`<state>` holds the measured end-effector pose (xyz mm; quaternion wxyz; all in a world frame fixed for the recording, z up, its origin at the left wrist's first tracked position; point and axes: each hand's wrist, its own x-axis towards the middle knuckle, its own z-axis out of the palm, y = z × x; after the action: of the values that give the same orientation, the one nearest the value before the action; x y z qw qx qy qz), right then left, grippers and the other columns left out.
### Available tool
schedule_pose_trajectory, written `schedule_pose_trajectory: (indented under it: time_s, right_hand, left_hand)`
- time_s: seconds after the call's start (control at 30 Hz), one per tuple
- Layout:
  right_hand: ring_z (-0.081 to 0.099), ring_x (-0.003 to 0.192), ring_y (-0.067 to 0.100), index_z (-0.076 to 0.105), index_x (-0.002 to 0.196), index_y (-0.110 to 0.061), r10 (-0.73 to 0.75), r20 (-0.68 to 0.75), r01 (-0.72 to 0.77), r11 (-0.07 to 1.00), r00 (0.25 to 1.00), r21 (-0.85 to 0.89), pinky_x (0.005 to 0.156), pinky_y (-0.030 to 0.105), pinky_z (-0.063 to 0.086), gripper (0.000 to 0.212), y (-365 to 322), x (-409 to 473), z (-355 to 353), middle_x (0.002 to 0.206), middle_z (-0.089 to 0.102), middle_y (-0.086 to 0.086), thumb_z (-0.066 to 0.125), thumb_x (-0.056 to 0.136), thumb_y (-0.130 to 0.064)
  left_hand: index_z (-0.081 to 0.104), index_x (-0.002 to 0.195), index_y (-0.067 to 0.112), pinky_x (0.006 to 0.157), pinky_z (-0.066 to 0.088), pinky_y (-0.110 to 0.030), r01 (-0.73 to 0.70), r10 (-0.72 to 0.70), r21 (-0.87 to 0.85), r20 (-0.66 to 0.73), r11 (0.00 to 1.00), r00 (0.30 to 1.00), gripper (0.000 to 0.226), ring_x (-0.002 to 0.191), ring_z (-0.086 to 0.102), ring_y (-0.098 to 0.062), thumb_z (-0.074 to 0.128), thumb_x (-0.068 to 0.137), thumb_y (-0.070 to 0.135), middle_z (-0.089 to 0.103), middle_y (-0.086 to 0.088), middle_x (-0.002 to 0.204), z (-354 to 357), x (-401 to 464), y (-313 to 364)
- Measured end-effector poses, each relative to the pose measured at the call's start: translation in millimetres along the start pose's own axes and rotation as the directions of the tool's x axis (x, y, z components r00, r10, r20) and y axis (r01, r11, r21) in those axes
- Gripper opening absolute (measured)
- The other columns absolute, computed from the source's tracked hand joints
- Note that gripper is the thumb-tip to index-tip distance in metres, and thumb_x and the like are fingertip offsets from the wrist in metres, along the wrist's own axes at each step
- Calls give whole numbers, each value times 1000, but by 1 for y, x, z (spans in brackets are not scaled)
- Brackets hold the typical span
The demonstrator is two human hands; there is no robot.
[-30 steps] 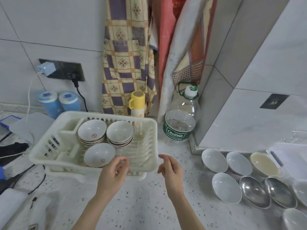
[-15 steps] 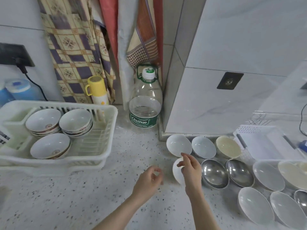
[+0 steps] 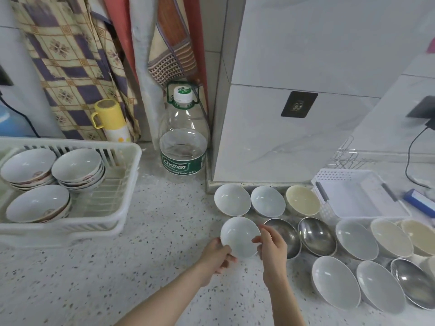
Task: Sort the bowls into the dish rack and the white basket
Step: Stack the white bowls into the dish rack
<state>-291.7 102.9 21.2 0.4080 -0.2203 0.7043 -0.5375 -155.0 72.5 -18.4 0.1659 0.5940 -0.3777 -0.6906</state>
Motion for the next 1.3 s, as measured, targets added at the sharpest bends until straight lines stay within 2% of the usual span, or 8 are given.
schedule_pose_trajectory:
  time_s: [0.2, 0.33, 0.5, 0.63, 0.8, 0.93, 1.07, 1.3]
  right_hand:
    - [42, 58, 16, 67, 97, -13, 76, -53, -78, 996, 996, -38, 55, 27, 33, 16, 4, 14, 2, 73, 65, 8, 52, 94, -15]
    - [32, 50, 13, 60, 92, -9, 235, 54, -231, 970, 970, -74, 40, 22, 26, 11, 3, 21, 22, 79, 65, 12, 53, 94, -17]
    - [35, 48, 11, 54, 98, -12, 388, 152, -377, 921, 909, -98, 34, 18, 25, 20, -3, 35, 52, 91, 72, 9, 53, 96, -32]
    - [39, 49, 13, 53, 120, -10, 408, 124, -398, 912, 904, -97, 37, 19, 28, 31, 1, 49, 70, 99, 72, 10, 51, 96, -29]
    - [41, 53, 15, 50, 128, -7, 403, 57, -400, 915, 913, -63, 48, 26, 29, 37, 10, 53, 84, 101, 69, 11, 48, 95, -23]
    - [42, 56, 14, 54, 126, -7, 369, -15, -369, 929, 929, -7, 49, 26, 32, 36, 12, 53, 90, 103, 70, 11, 48, 91, -16]
    - [38, 57, 12, 56, 121, -5, 337, -132, -338, 941, 932, 14, 52, 26, 33, 36, 18, 37, 95, 96, 72, 12, 49, 88, -18]
    - [24, 51, 14, 55, 112, -5, 304, -127, -285, 947, 944, 148, 48, 25, 26, 27, 25, -26, 114, 87, 74, 15, 47, 89, -16]
  left_hand:
    - [55, 123, 20, 42, 30, -18, -75, 60, -81, -171, 994, 983, 32, 31, 45, 3, 46, 93, 14, 75, -14, 95, -21, -4, -14]
    - [55, 130, 20, 42, 31, -20, -120, 67, -154, -310, 981, 948, 36, 30, 42, 0, 49, 94, 15, 77, -15, 88, -51, -4, -17]
    - [57, 126, 17, 40, 27, -22, -183, 58, -278, -402, 943, 914, 35, 31, 34, -6, 51, 93, 12, 77, -15, 78, -81, -12, -14]
    - [58, 123, 17, 37, 27, -18, -206, 41, -348, -425, 915, 904, 32, 35, 32, -7, 51, 93, 10, 77, -16, 77, -96, -23, -13]
    - [57, 126, 18, 37, 27, -18, -211, 9, -411, -441, 887, 898, 36, 36, 30, -8, 51, 92, 10, 77, -15, 76, -108, -34, -9]
    - [54, 132, 20, 38, 27, -18, -224, 17, -435, -432, 872, 902, 43, 42, 30, -10, 51, 91, 10, 77, -16, 79, -119, -40, -2]
    - [58, 123, 21, 38, 27, -18, -261, 74, -429, -406, 865, 911, 36, 40, 30, -9, 48, 90, 12, 77, -15, 81, -129, -49, 4]
    - [60, 113, 18, 43, 25, -21, -336, 201, -503, -305, 796, 931, 28, 42, 28, -10, 48, 89, 12, 77, -18, 84, -150, -71, 24]
